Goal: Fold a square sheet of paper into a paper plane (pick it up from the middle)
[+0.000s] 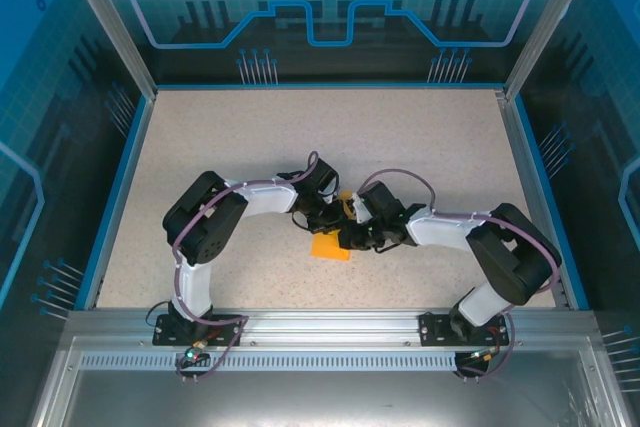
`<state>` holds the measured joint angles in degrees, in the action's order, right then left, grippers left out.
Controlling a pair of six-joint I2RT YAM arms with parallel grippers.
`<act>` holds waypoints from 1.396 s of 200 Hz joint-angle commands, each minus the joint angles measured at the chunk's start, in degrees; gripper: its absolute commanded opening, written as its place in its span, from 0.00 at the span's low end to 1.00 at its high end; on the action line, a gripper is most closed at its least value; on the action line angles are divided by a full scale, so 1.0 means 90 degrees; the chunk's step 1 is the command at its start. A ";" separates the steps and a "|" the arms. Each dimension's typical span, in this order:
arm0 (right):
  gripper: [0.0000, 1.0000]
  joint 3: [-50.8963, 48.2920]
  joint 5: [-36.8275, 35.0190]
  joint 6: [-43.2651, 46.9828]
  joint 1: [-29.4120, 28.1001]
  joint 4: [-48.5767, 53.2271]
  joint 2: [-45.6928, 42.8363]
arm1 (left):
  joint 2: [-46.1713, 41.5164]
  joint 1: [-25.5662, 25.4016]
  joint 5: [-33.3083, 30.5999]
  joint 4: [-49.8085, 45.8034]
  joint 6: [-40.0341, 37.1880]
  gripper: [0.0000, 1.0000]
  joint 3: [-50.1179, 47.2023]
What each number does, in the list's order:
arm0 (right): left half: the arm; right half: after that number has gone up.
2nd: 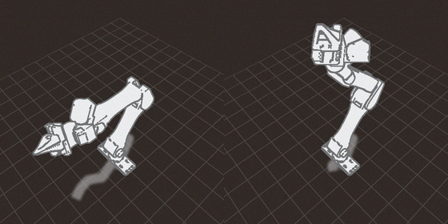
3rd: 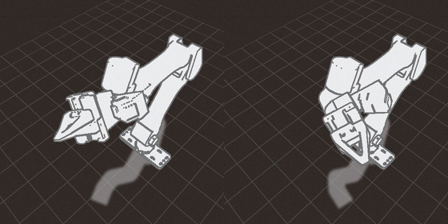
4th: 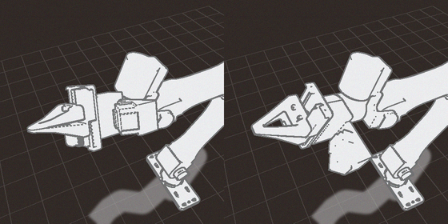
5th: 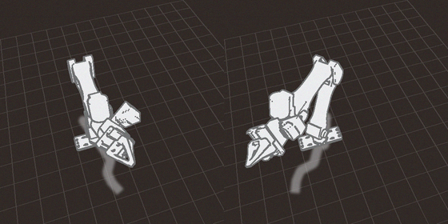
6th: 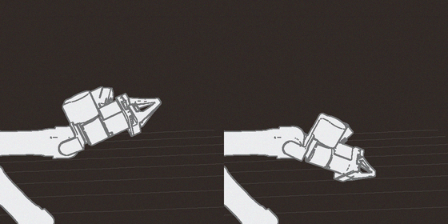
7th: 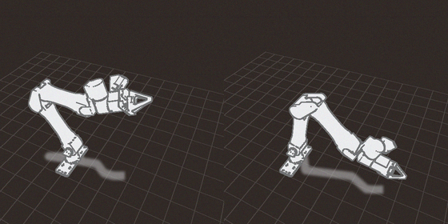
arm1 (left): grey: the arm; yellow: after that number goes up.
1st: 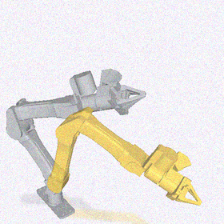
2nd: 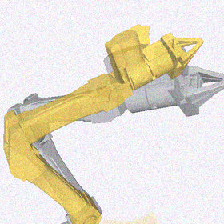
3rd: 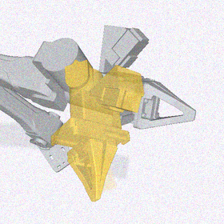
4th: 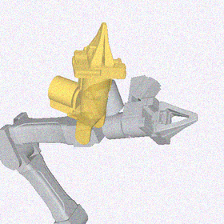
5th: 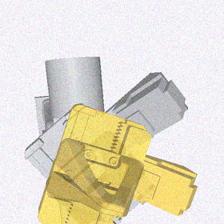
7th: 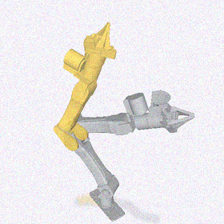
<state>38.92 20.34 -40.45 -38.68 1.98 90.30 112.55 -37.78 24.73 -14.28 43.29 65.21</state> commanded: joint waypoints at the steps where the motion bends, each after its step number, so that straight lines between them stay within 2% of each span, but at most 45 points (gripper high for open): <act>1: 0.11 -0.0048 0.0046 0.0002 -0.0119 -0.0003 0.0166 | 0.0347 -0.0050 -0.0238 -0.0211 -0.0140 0.11 -0.0097; 81: 0.11 0.0181 -0.0584 0.0504 -0.0141 0.0759 0.0383 | 0.0356 -0.0044 -0.0227 -0.0239 -0.0141 0.12 -0.0093; 155: 0.11 0.0206 -0.0710 0.0676 -0.0143 0.0981 0.0404 | 0.0202 -0.0049 -0.0229 -0.0317 -0.0142 0.16 0.0033; 220: 0.10 0.0061 -0.0680 0.0664 -0.0146 0.0855 0.0537 | -0.0040 0.0005 -0.0255 -0.0609 -0.0274 0.25 0.0457; 279: 0.09 0.0042 -0.0651 0.0704 -0.0155 0.0835 0.0615 | -0.0709 0.0186 -0.0480 -0.0910 -0.0405 0.43 0.0394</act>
<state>40.60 15.86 -35.48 -39.35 6.28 93.03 111.18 -36.84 22.04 -20.75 41.56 68.12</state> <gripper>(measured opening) 0.096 0.410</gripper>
